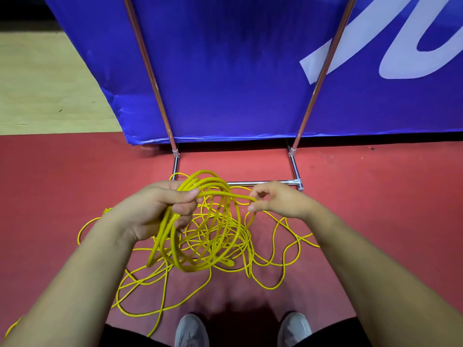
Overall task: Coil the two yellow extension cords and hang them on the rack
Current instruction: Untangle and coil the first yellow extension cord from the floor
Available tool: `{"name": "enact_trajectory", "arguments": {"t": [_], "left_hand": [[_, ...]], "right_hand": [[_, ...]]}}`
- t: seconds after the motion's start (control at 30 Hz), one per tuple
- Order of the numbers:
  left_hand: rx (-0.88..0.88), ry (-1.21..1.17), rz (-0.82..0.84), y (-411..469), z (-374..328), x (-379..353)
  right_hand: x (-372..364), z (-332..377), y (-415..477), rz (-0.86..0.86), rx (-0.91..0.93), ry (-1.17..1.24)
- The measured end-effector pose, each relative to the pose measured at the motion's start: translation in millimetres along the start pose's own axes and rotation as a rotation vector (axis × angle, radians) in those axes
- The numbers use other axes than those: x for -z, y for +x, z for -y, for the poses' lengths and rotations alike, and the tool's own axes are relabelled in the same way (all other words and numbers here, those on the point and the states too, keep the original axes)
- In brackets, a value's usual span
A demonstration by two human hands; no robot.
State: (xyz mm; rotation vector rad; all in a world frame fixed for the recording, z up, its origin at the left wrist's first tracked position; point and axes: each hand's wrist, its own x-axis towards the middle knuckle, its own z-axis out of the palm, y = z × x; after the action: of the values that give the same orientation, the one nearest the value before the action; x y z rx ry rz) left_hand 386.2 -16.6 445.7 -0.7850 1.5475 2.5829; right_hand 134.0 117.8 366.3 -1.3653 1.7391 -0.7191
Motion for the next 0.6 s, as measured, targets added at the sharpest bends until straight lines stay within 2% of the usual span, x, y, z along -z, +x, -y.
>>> {"name": "enact_trajectory", "arguments": {"t": [0.13, 0.23, 0.37, 0.5, 0.53, 0.6], "left_hand": [[-0.070, -0.079, 0.006, -4.7, 0.1, 9.2], [-0.175, -0.191, -0.005, -6.2, -3.1, 13.2], [-0.225, -0.135, -0.065, -7.6, -3.4, 18.5], [-0.224, -0.017, -0.185, -1.7, -3.9, 9.3], [-0.220, -0.026, -0.222, -0.3, -5.3, 6.9], [-0.206, -0.047, -0.281, 3.0, -6.1, 5.6]], "right_hand": [[-5.7, -51.3, 6.4, -0.132, -0.126, 0.055], [-13.7, -74.9, 8.6, -0.316, -0.259, 0.056], [-21.3, -84.8, 5.7, -0.490, -0.403, 0.364], [-30.4, -70.3, 8.3, -0.444, -0.551, 0.752], [-31.6, -63.4, 9.1, -0.416, -0.566, 0.734], [-32.5, -50.6, 12.8, -0.343, -0.529, 0.532]]}}
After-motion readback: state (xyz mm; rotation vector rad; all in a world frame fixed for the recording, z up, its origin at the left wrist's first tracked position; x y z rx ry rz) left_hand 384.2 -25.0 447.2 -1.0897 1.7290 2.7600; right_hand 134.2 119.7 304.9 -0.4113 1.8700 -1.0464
